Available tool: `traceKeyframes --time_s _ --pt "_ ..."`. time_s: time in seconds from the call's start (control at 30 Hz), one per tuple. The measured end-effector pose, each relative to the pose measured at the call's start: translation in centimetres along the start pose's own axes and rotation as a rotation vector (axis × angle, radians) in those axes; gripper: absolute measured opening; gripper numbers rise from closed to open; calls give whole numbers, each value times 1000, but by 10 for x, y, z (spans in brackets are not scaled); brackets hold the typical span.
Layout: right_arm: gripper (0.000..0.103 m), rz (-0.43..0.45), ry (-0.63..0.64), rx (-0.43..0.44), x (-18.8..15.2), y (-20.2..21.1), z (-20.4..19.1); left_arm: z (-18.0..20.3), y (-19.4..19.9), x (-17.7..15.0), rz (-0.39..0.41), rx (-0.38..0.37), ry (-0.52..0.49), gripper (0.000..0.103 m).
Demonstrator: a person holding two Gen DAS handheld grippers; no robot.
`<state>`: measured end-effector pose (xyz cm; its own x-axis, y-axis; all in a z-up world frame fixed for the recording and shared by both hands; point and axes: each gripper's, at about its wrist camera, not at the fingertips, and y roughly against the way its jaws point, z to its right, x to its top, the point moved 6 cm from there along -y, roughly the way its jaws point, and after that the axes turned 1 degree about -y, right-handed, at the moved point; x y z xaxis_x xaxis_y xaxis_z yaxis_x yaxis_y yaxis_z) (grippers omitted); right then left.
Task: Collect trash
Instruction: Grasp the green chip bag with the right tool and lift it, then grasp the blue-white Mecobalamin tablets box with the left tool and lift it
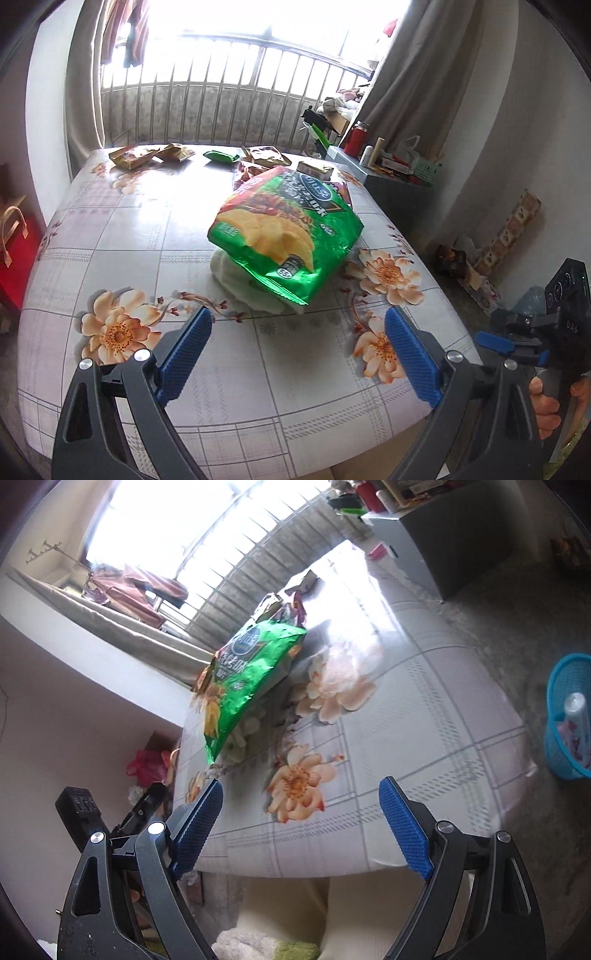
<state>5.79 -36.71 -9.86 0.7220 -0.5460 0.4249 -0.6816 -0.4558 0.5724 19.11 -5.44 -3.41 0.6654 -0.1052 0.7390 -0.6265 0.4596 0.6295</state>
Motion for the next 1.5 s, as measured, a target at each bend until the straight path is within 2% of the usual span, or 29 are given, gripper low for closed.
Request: traceKeyframes --time_s 0.13,0.33,0.5,0.67,0.77,0.83,0.93,1.13,1.27,1.37,1.5 --pt "77 -54 -23 88 14 -36 -26 -18 -6 3 2 9 35 92" --pt "65 -106 -102 163 40 -94 -47 -34 -14 6 8 12 60 92" --pt "56 -115 -217 172 59 -134 -39 -43 -22 8 2 15 75 92" --pt "48 -93 -321 242 69 -148 -28 -48 -31 7 -12 7 86 92" --pt "33 -90 -327 268 70 -149 -28 -49 -36 5 -23 2 88 91" --pt "16 -92 -336 283 70 -149 -27 -48 -39 5 -29 -2 87 89" --pt "6 -77 -357 321 72 -142 -19 -45 -42 5 -32 -4 84 88" --pt "2 -58 -387 433 70 -109 -9 -45 -43 10 -30 -3 97 85" --pt "2 -40 -423 481 62 -79 15 -48 -44 19 -26 -8 106 82" --pt "2 -27 -462 502 52 -58 38 -49 -48 30 -29 -25 120 79" --pt "2 -16 -503 496 39 -45 61 -59 -64 53 -47 -68 202 72"
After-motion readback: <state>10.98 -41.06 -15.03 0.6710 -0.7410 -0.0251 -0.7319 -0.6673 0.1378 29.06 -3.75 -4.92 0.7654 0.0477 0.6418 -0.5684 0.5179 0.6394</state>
